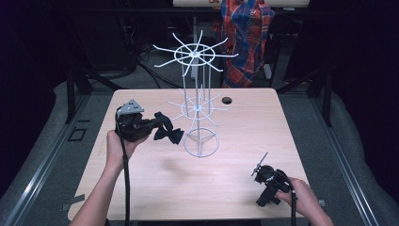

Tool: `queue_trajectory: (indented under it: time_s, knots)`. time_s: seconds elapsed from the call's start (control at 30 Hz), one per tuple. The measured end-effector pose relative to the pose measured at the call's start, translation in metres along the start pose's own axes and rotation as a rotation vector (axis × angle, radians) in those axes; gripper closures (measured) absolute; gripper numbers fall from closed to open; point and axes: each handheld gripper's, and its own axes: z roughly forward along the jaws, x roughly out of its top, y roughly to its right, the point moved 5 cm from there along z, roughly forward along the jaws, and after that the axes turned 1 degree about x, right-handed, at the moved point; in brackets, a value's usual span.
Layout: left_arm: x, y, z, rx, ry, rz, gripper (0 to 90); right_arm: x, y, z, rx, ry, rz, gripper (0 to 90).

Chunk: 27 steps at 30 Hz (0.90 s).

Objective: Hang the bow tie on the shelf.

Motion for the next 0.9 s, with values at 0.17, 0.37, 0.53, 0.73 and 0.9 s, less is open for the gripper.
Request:
queue_trajectory:
  time_s: [0.17,0.37,0.53,0.73,0.9]
  knots:
    - [0.001,-0.001,0.007,0.006,-0.012,0.000,90.0,0.000,0.001,-0.001,-0.008,-0.014,-0.015,9.3]
    - [0.000,0.000,0.014,0.001,-0.017,-0.006,90.0,0.000,0.001,0.000,-0.005,-0.005,-0.015,9.3]
    - [-0.002,-0.001,0.019,-0.012,-0.010,-0.027,90.0,0.000,0.000,0.000,-0.001,0.000,-0.007,9.3]
    - [-0.006,-0.001,0.024,-0.052,0.012,-0.069,90.0,0.000,0.000,-0.001,-0.003,-0.001,-0.007,9.3]
    - [-0.009,-0.001,0.028,-0.079,0.021,-0.098,90.0,0.000,0.000,0.000,-0.008,0.002,-0.011,9.3]
